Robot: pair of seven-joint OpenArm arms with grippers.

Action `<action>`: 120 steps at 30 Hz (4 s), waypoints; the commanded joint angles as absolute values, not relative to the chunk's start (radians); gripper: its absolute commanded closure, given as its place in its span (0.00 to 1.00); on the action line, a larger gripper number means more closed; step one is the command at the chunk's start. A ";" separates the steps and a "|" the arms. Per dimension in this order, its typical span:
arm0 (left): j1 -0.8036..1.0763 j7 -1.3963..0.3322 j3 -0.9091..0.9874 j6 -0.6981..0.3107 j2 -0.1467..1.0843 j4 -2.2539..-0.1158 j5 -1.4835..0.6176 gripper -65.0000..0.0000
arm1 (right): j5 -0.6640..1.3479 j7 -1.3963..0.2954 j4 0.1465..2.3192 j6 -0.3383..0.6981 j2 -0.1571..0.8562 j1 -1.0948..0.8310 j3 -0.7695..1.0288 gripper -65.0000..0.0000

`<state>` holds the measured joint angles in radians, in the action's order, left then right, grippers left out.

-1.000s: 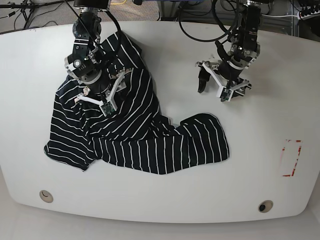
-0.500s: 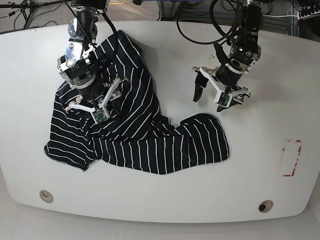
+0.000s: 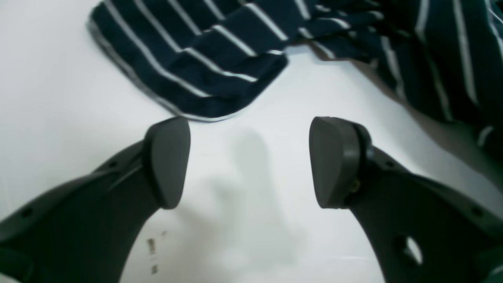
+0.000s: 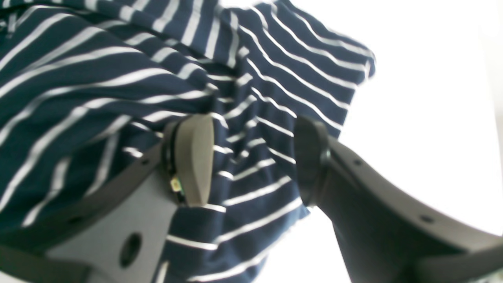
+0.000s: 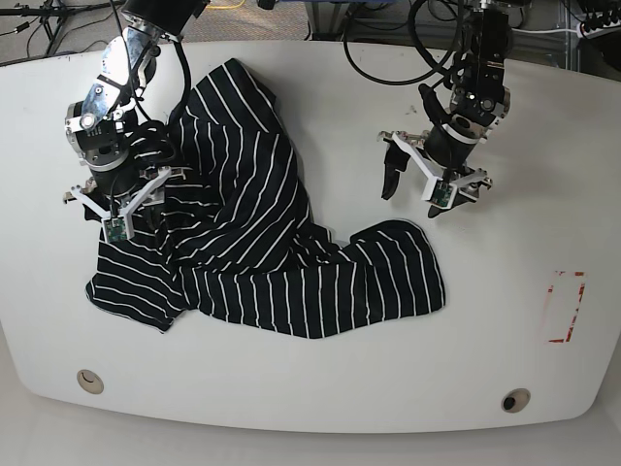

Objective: Fold the T-shirt properly
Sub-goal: 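Pull the shirt edge outward with the right gripper to spread it, then hold the shirt edge with the right gripper while lowering the left gripper, then grasp the shirt's hem edge with the left gripper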

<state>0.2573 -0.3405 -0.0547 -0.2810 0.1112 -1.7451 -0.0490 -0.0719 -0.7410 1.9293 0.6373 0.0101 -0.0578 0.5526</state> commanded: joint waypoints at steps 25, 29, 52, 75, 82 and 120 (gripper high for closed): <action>0.249 -0.311 -0.054 -0.285 0.113 -1.767 -0.059 0.32 | -0.062 -0.687 1.423 0.698 0.064 0.117 0.812 0.24; 0.249 -0.311 -0.054 -0.285 0.113 -1.767 -0.059 0.32 | -0.062 -0.662 1.385 0.698 0.064 0.114 0.835 0.24; 0.171 -0.417 0.131 -0.285 0.107 -1.756 -0.211 0.11 | -0.064 -0.661 1.431 0.698 0.035 0.081 0.757 1.00; -0.102 -0.599 0.170 -0.285 0.084 -1.348 -0.407 0.11 | -0.064 -0.662 1.515 0.698 -0.016 0.045 0.696 1.00; -0.160 -0.596 0.168 -0.285 0.051 -1.244 -0.404 0.11 | -0.064 -0.661 1.517 0.698 -0.016 0.044 0.696 1.00; -0.182 -0.599 0.166 -0.285 0.127 -1.317 -0.406 1.00 | -0.073 -0.731 1.762 0.698 -0.041 0.024 0.694 0.99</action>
<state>-0.1669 -0.6247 0.1635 -0.2768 0.0910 -1.2236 -0.3923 -0.0822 -0.7422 1.7298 0.6930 -0.0547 0.0082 0.6930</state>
